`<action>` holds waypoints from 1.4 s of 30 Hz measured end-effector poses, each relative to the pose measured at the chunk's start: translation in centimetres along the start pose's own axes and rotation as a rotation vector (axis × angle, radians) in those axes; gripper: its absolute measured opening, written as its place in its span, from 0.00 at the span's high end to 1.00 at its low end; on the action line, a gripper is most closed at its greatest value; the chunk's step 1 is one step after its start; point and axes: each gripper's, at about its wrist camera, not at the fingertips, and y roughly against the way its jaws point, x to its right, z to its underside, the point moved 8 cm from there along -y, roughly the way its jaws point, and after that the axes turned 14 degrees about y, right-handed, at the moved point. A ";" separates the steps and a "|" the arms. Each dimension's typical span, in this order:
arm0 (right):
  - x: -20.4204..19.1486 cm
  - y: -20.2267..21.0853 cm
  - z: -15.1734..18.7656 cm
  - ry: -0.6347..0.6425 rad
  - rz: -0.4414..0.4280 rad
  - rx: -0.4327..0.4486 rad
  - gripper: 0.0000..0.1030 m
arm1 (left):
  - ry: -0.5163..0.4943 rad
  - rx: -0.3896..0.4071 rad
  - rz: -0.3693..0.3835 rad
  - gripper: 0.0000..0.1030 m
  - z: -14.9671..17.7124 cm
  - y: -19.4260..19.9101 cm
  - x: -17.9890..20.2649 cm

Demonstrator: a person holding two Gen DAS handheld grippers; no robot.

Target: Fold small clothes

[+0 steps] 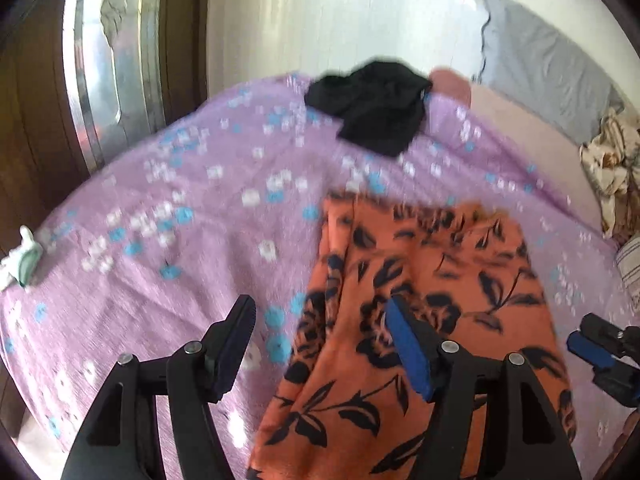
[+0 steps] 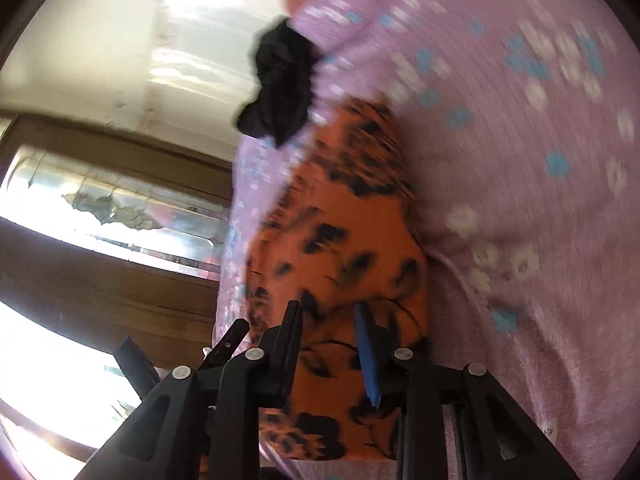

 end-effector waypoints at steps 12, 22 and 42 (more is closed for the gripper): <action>0.8 -3.3 1.9 -0.030 0.017 -0.104 0.72 | -0.025 -0.158 -0.035 0.32 2.6 -3.3 0.3; 1.4 -3.9 2.4 0.012 0.034 -0.119 0.75 | -0.062 -0.171 -0.074 0.19 3.3 -4.3 0.1; -1.3 -4.5 1.6 0.159 0.101 -0.111 0.72 | -0.056 -0.168 -0.116 0.13 2.9 -4.5 0.1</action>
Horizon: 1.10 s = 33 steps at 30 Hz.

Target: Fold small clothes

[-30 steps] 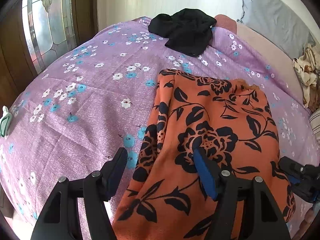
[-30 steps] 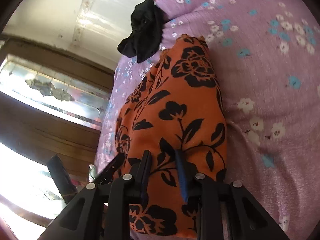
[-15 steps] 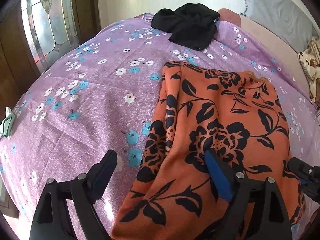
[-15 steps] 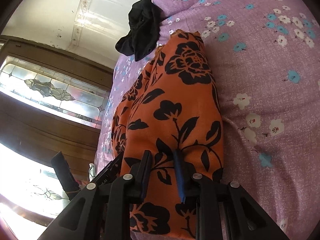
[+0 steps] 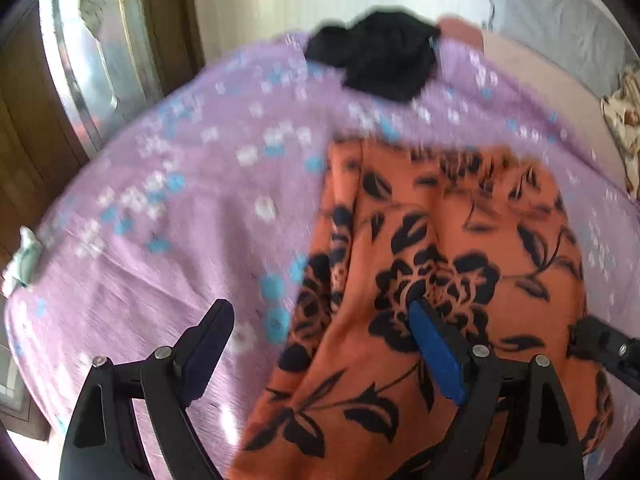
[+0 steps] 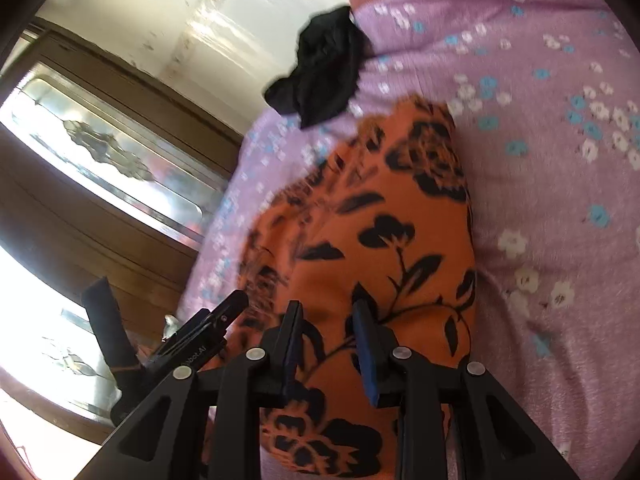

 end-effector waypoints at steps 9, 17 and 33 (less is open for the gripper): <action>0.9 -0.2 0.1 -0.068 -0.055 -0.004 0.72 | 0.035 0.013 -0.015 0.06 0.4 0.2 -0.5; 0.4 1.7 -0.8 -0.045 -0.039 0.057 0.71 | 0.056 0.094 -0.050 0.07 -2.0 2.3 -1.0; 0.5 -0.4 -0.1 -0.025 -0.006 -0.007 0.72 | -0.001 0.070 -0.162 0.07 -1.7 1.0 -1.9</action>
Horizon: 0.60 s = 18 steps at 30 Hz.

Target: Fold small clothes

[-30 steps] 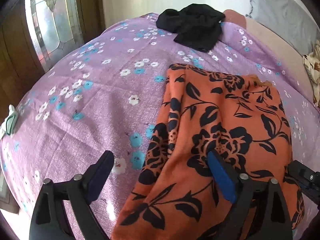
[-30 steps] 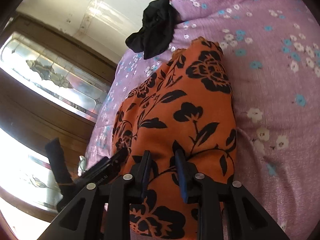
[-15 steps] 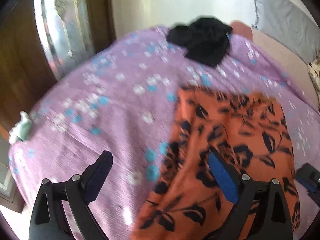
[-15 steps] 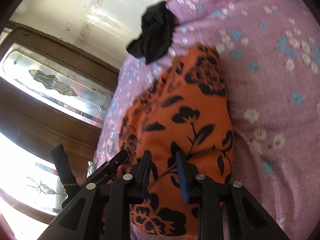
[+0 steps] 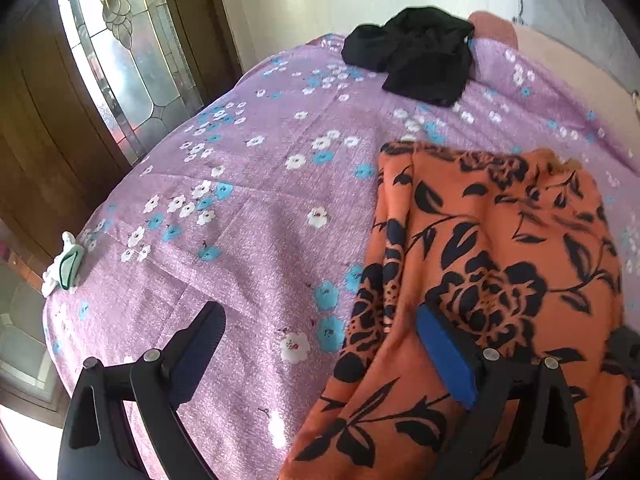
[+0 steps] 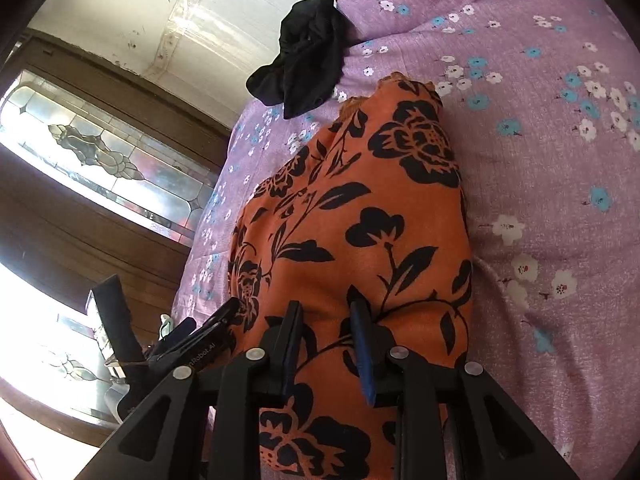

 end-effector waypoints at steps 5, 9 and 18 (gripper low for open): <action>-0.3 0.0 0.2 0.031 0.019 -0.007 0.72 | 0.012 0.076 0.039 0.07 -0.6 2.0 0.5; -0.8 0.5 -0.4 0.055 0.037 -0.004 0.72 | 0.006 0.040 0.039 0.07 -0.2 1.5 0.6; -1.9 -0.1 -4.1 0.138 0.060 0.078 0.71 | 0.011 -0.024 0.048 0.06 0.7 0.2 0.5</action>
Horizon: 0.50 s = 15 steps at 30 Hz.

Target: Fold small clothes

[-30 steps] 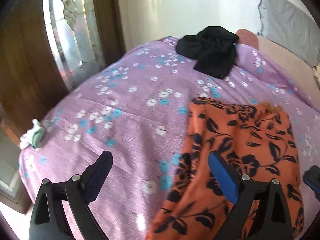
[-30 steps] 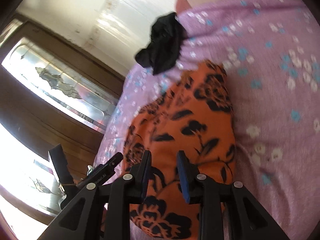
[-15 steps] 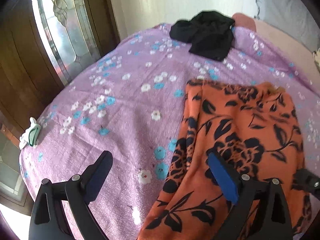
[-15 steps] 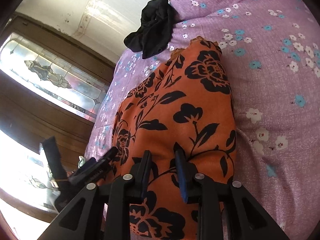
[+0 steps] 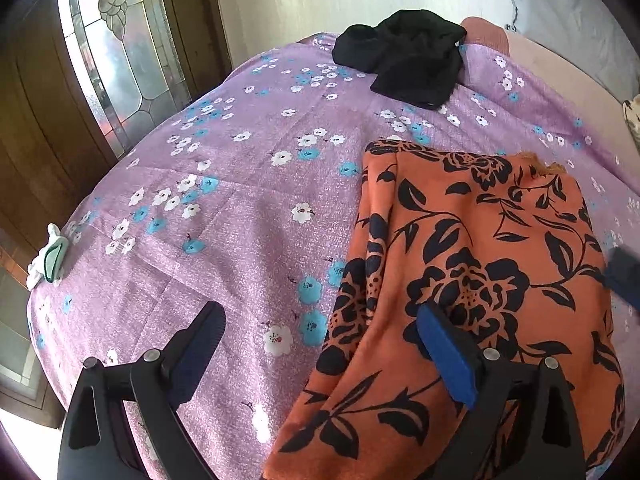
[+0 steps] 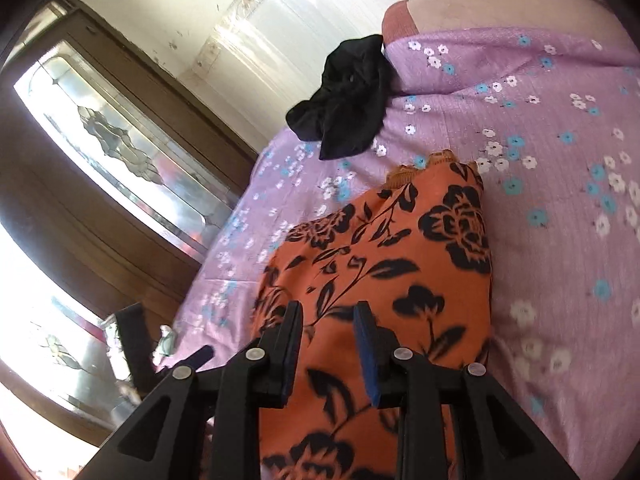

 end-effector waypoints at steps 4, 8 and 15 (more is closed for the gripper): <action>1.9 -3.1 1.5 -0.081 -0.015 -0.107 0.72 | 0.000 0.003 -0.008 0.07 -0.3 -0.1 0.1; 1.9 -2.3 1.1 -0.079 -0.030 -0.111 0.73 | 0.033 0.015 0.007 0.07 -1.1 0.5 -0.1; 2.3 0.4 -0.8 -0.104 -0.036 0.039 0.71 | 0.034 0.011 0.007 0.07 -1.2 0.8 -1.0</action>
